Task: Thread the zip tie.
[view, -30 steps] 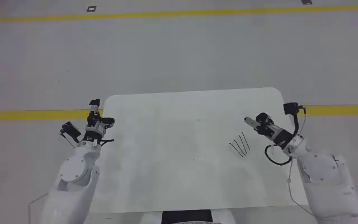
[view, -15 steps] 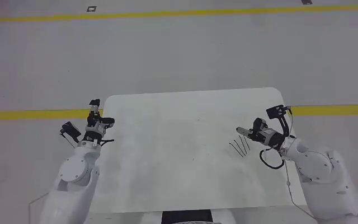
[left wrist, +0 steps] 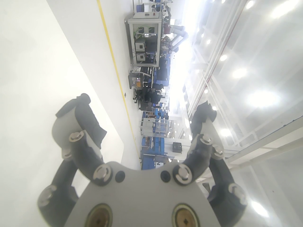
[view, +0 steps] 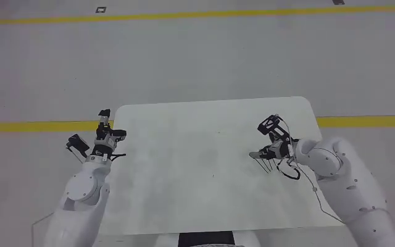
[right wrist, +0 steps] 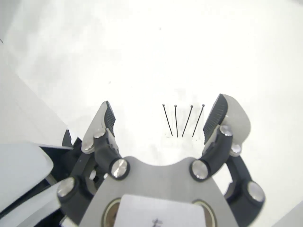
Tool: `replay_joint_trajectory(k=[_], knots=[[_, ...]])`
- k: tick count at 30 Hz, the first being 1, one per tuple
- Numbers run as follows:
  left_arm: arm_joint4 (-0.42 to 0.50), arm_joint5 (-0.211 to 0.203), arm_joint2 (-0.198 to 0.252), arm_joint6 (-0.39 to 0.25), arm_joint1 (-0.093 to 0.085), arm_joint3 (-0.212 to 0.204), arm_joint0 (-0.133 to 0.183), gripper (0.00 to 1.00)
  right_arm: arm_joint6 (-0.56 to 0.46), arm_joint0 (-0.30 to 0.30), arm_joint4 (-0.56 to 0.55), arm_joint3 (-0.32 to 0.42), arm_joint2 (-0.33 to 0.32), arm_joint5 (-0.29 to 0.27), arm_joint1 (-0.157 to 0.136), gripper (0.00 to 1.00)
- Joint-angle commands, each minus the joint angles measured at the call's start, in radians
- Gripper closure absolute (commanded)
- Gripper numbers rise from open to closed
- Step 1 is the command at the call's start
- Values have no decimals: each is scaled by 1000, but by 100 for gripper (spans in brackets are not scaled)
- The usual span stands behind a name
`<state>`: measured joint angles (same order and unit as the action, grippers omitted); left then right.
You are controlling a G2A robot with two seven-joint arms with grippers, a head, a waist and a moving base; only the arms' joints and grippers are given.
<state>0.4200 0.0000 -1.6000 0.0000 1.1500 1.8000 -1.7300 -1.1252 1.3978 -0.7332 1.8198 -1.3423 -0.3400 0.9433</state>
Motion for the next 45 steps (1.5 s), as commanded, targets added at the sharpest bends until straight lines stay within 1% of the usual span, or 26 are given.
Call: replay_joint_trajectory(k=[1,12,15,17,20,23,27,29,32,45], knots=[[0,0,0,0,0,0,0,0,5,1,1,1,-7,0,0,0],[0,0,0,0,0,0,0,0,5,1,1,1,-7,0,0,0],[0,0,0,0,0,0,0,0,2,8,-80,20,-17,0,-7,0],[0,0,0,0,0,0,0,0,-17,16,-85,26,-19,0,-12,0],[0,0,0,0,0,0,0,0,-73,14,-76,28,-15,0,-26,0],[0,0,0,0,0,0,0,0,-120,5,-37,21,2,0,-44,0],[0,0,0,0,0,0,0,0,-182,-25,43,16,42,0,-80,0],[0,0,0,0,0,0,0,0,-210,-42,73,1,67,0,-100,0],[0,0,0,0,0,0,0,0,-231,-65,81,5,106,0,-120,0],[0,0,0,0,0,0,0,0,-231,-65,81,5,106,0,-120,0]])
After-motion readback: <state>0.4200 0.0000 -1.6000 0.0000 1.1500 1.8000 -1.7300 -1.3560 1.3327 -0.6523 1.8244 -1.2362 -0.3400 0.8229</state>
